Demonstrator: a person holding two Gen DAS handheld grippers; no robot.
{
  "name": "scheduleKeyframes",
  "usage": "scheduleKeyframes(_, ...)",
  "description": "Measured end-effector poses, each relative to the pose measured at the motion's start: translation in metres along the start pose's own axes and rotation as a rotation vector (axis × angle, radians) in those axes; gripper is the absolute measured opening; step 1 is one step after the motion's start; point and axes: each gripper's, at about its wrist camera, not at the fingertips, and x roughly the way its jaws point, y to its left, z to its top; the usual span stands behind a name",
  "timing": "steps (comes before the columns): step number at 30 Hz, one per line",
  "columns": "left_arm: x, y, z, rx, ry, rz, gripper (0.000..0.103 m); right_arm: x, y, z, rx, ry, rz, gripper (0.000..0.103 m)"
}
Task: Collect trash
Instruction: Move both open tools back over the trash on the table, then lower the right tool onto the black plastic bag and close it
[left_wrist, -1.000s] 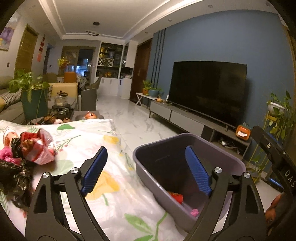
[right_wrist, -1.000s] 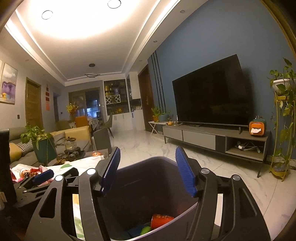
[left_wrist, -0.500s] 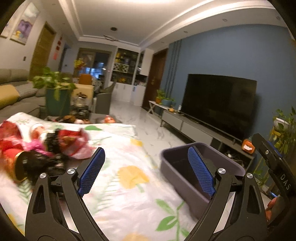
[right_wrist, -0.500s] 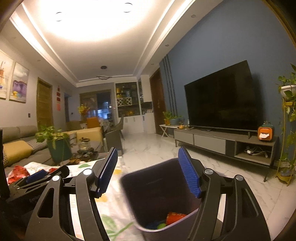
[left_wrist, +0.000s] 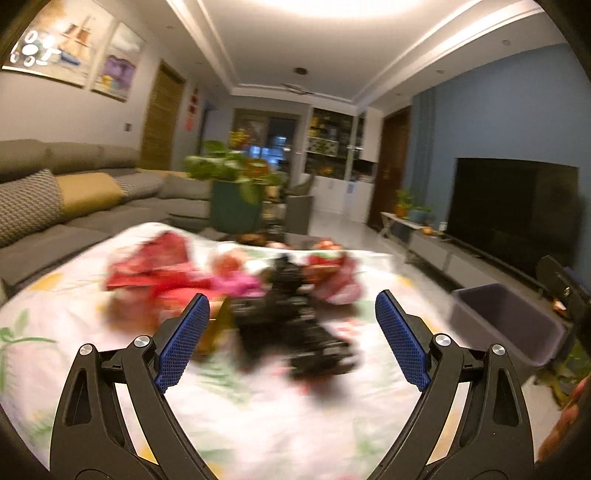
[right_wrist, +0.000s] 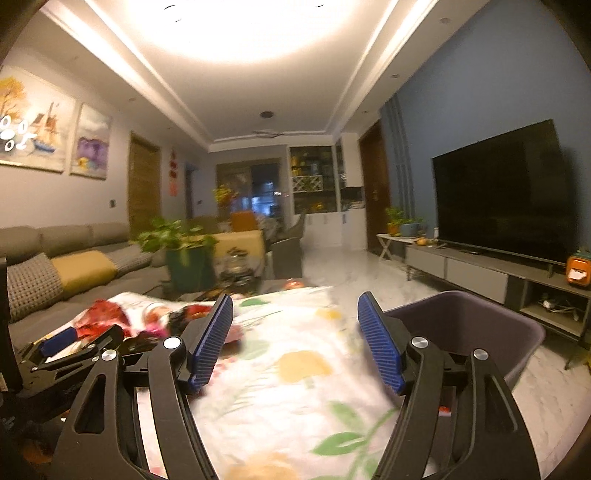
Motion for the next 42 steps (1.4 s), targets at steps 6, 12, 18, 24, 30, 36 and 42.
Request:
scheduleKeyframes(6,-0.007,0.056,-0.001,-0.055,0.009,0.088,0.090,0.021,0.048,-0.013,-0.033,0.057,0.073,0.070)
scheduleKeyframes(12,-0.013,0.081,-0.006,-0.062,0.000,0.135,0.090,0.039,0.082,-0.030,-0.069,0.117,0.116,0.070)
scheduleKeyframes(18,-0.007,0.094,-0.009,-0.067,0.007,0.136,0.090,0.061,0.099,-0.040,-0.080,0.169,0.122,0.070)
scheduleKeyframes(24,0.000,0.095,-0.009,-0.064,0.013,0.128,0.090,0.082,0.108,-0.047,-0.088,0.197,0.115,0.070)
scheduleKeyframes(30,0.009,0.094,-0.010,-0.052,0.023,0.123,0.090,0.104,0.112,-0.056,-0.084,0.272,0.119,0.070)
scheduleKeyframes(36,0.017,0.092,-0.012,-0.052,0.042,0.111,0.090,0.120,0.115,-0.065,-0.096,0.351,0.131,0.070)
scheduleKeyframes(42,0.019,0.087,-0.013,-0.032,0.043,0.107,0.090,0.135,0.118,-0.073,-0.109,0.451,0.158,0.053)
